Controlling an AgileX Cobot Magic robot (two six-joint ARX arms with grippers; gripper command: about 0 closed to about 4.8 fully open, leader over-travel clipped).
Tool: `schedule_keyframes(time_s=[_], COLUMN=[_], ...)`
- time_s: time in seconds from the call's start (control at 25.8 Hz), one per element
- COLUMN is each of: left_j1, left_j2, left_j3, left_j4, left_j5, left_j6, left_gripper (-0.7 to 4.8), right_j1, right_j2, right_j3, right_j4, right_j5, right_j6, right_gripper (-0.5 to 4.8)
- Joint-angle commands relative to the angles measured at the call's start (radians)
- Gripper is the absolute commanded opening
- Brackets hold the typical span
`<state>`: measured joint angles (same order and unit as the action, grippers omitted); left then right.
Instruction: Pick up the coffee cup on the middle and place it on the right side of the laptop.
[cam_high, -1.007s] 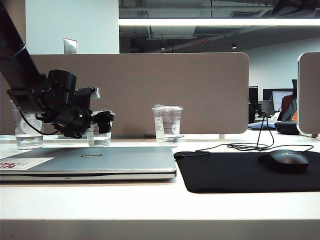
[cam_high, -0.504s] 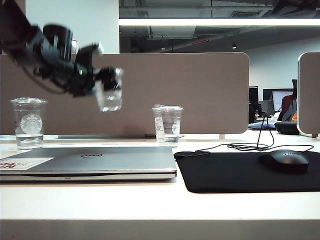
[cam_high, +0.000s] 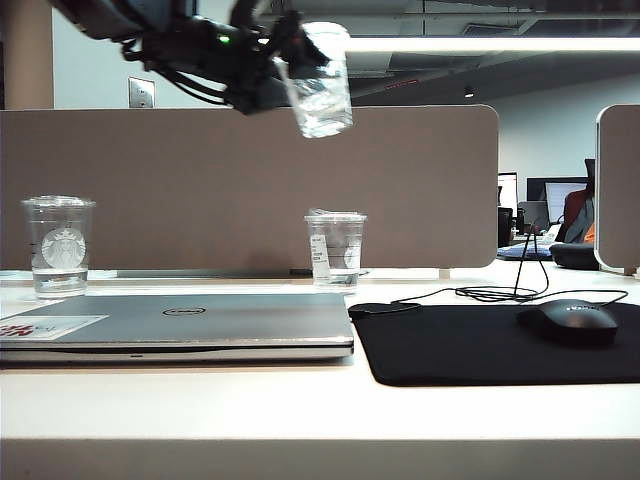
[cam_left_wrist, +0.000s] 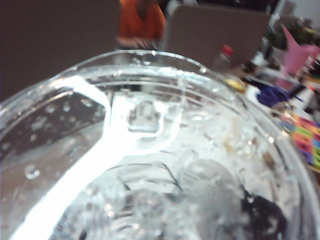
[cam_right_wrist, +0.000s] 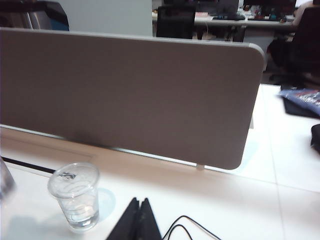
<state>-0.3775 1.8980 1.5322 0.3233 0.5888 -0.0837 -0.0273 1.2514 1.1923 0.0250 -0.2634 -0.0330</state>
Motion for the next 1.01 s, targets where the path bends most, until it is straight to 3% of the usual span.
schedule_keyframes(time_s=[0.04, 0.23, 0.46, 0.58, 0.7, 1.01], left_j1=[-0.082, -0.180, -0.292, -0.322, -0.333, -0.353], left_j2=[-0.007, -0.005, -0.005, 0.007, 0.039, 0.138], left_j3=[0.002, -0.050, -0.266, -0.365, -0.413, -0.419], left_j4=[-0.127, -0.150, 0.043, 0.183, 0.274, 0.328], left_j5=[-0.074, -0.127, -0.264, -0.335, -0.358, -0.418], left_j6=[0.029, 0.062, 0.039, 0.035, -0.031, -0.080], left_gripper=[3.64, 3.79, 3.99, 3.99, 4.01, 4.14], right_j1=[0.001, 0.001, 0.002, 0.002, 0.013, 0.055], right_j2=[-0.061, -0.134, -0.220, -0.238, -0.240, -0.240], right_j3=[0.007, 0.007, 0.007, 0.006, 0.006, 0.003], right_j4=[-0.027, -0.076, -0.150, -0.185, -0.208, -0.217], right_j5=[0.003, 0.049, 0.087, 0.089, 0.090, 0.114], right_j6=[-0.020, -0.077, -0.108, -0.109, -0.111, -0.159], right_gripper=[-0.05, -0.05, -0.05, -0.05, -0.05, -0.04])
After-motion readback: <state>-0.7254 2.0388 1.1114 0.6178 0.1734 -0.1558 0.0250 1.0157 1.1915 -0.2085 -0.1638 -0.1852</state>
